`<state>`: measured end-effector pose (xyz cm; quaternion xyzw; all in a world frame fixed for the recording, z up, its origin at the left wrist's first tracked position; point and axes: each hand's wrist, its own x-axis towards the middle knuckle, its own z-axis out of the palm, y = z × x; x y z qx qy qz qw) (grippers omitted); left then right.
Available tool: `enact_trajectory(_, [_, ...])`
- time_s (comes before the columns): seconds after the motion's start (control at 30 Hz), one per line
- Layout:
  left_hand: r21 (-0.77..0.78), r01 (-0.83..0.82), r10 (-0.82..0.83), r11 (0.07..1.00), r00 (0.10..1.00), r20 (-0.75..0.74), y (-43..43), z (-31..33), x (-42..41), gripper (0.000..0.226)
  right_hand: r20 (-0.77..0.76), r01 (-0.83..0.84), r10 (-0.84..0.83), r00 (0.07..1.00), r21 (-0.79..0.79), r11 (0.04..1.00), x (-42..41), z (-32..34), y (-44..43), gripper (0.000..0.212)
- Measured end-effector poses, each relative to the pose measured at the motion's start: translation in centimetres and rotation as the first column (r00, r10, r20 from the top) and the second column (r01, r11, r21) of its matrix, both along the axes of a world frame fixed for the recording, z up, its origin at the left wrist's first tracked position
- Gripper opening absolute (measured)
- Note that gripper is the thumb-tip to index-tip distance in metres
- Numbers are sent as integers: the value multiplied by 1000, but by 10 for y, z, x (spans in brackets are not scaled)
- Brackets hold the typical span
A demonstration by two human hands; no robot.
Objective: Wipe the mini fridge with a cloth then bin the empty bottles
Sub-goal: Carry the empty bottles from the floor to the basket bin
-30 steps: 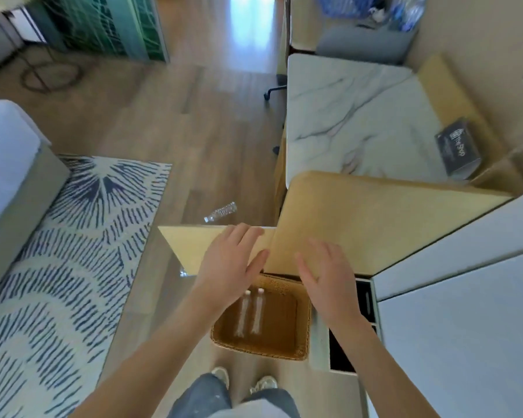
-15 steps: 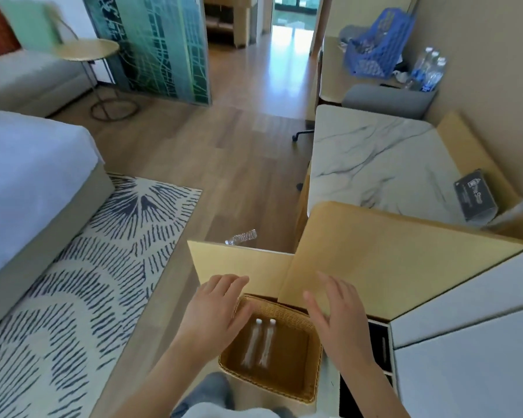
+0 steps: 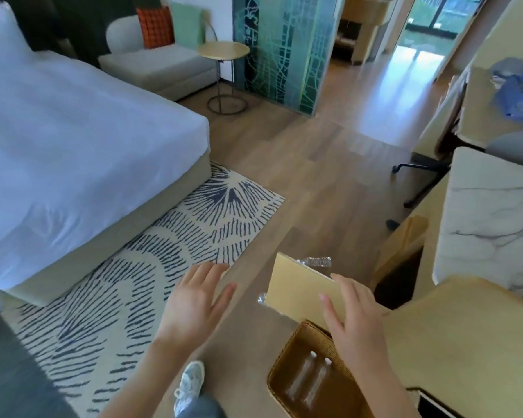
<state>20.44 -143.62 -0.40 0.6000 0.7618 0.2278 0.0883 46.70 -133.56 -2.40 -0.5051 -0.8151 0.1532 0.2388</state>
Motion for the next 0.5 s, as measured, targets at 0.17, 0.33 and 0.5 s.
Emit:
enact_trajectory(0.17, [-79,19,-19,997,1000,-10,9,-25,-106,56,-2,47,-47,999,-28,999,-100,-24,16,39])
enact_trajectory(0.33, [-83,70,-73,994,997,-38,40,-18,-204,58,-48,130,-133,990,-57,990,-182,-16,37,43])
enact_trajectory(0.5, [-36,164,-166,986,985,-46,107,-5,-258,59,-65,212,-217,974,-71,975,-223,-5,69,50])
